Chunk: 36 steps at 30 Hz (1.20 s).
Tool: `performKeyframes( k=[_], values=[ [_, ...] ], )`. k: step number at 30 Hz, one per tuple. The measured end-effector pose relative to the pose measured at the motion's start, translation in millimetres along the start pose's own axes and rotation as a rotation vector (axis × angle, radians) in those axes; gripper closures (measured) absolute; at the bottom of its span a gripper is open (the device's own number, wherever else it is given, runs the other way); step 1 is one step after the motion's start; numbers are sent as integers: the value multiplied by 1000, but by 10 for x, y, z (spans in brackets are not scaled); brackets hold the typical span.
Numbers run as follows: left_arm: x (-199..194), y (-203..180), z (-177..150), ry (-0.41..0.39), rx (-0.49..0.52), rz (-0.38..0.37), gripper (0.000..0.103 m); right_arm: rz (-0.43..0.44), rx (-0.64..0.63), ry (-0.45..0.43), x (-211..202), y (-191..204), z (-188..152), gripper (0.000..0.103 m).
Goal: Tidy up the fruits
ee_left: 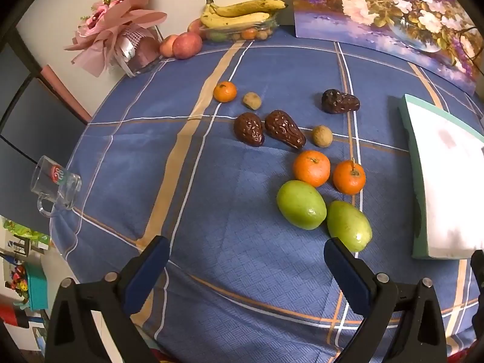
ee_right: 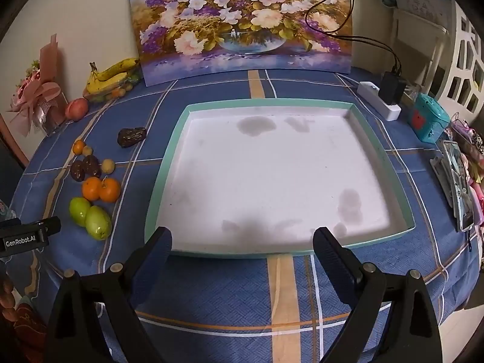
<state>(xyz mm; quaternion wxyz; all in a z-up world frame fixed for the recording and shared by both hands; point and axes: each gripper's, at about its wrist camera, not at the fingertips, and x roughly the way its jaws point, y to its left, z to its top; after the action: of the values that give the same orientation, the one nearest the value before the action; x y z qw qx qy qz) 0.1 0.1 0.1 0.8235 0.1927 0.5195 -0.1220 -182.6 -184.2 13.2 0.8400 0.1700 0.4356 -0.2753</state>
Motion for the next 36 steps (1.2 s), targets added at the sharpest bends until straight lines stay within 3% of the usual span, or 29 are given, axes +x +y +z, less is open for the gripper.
performKeyframes(
  k=[16, 30, 36],
  values=[
    [38, -10, 1, 2, -2, 45, 0, 39, -18, 15, 22, 82, 8, 8],
    [18, 2, -15, 56, 34, 79, 0, 61, -45, 30, 47, 162, -3, 8],
    [8, 8, -18, 18, 26, 78, 0, 61, -46, 30, 46, 170, -3, 8]
  ],
)
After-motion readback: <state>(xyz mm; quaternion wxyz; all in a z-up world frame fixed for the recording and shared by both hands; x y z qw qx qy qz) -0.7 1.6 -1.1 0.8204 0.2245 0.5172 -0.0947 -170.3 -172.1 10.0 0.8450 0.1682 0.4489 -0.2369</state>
